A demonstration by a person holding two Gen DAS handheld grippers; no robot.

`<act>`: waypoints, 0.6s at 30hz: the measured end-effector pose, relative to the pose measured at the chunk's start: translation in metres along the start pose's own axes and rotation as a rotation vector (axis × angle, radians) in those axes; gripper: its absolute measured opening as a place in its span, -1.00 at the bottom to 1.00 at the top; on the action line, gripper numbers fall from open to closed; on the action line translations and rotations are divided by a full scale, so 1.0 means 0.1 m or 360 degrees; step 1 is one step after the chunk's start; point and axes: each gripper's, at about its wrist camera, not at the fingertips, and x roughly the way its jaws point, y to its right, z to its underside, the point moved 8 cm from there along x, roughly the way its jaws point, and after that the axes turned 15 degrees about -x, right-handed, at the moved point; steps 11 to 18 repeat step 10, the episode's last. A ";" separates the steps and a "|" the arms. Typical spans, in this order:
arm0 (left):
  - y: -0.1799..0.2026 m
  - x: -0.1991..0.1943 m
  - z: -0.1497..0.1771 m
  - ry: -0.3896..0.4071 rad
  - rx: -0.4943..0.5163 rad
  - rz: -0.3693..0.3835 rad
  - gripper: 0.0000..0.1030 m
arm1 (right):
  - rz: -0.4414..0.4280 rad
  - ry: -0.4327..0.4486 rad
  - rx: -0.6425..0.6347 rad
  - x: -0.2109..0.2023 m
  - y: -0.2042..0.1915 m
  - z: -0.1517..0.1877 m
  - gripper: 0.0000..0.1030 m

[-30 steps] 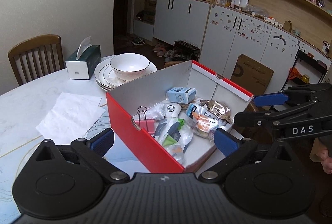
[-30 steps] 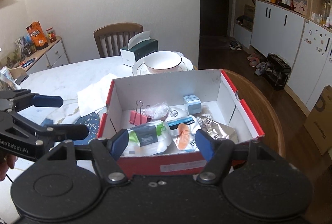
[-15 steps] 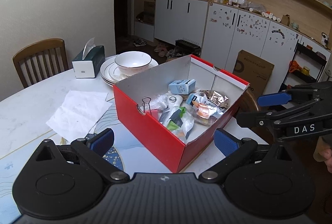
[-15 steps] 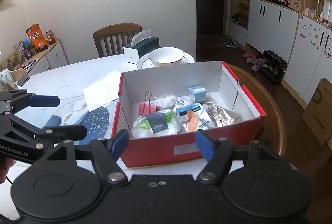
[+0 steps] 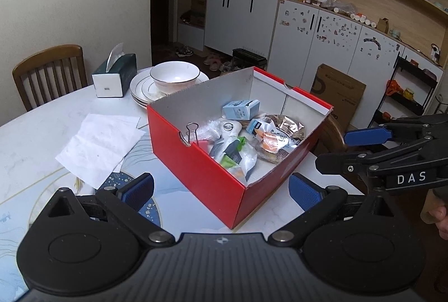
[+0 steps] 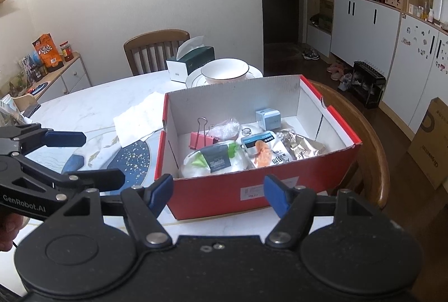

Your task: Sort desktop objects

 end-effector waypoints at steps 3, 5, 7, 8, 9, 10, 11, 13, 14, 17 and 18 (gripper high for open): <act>0.00 0.02 0.00 -0.0001 -0.0024 0.0010 1.00 | -0.0005 0.0000 0.0008 0.00 0.00 0.00 0.37; 0.00 0.03 -0.01 0.0001 -0.0036 0.0016 1.00 | -0.0007 0.0000 0.0019 0.01 0.01 0.01 0.37; 0.00 0.03 -0.02 0.0001 -0.0047 0.0014 1.00 | -0.0008 -0.0002 0.0028 0.01 0.01 0.01 0.37; 0.00 0.04 -0.02 0.0002 -0.0048 0.0007 1.00 | -0.0007 -0.0004 0.0030 0.02 0.01 0.02 0.37; 0.00 0.05 -0.02 0.0001 -0.0049 0.0002 1.00 | -0.0007 -0.0005 0.0031 0.02 0.01 0.02 0.37; -0.01 0.05 -0.03 0.0001 -0.0049 -0.0008 1.00 | -0.0007 -0.0006 0.0032 0.02 0.01 0.02 0.37; -0.01 0.05 -0.03 0.0001 -0.0049 -0.0008 1.00 | -0.0007 -0.0006 0.0032 0.02 0.01 0.02 0.37; -0.01 0.05 -0.03 0.0001 -0.0049 -0.0008 1.00 | -0.0007 -0.0006 0.0032 0.02 0.01 0.02 0.37; -0.01 0.05 -0.03 0.0001 -0.0049 -0.0008 1.00 | -0.0007 -0.0006 0.0032 0.02 0.01 0.02 0.37; -0.01 0.05 -0.03 0.0001 -0.0049 -0.0008 1.00 | -0.0007 -0.0006 0.0032 0.02 0.01 0.02 0.37; -0.01 0.05 -0.03 0.0001 -0.0049 -0.0008 1.00 | -0.0007 -0.0006 0.0032 0.02 0.01 0.02 0.37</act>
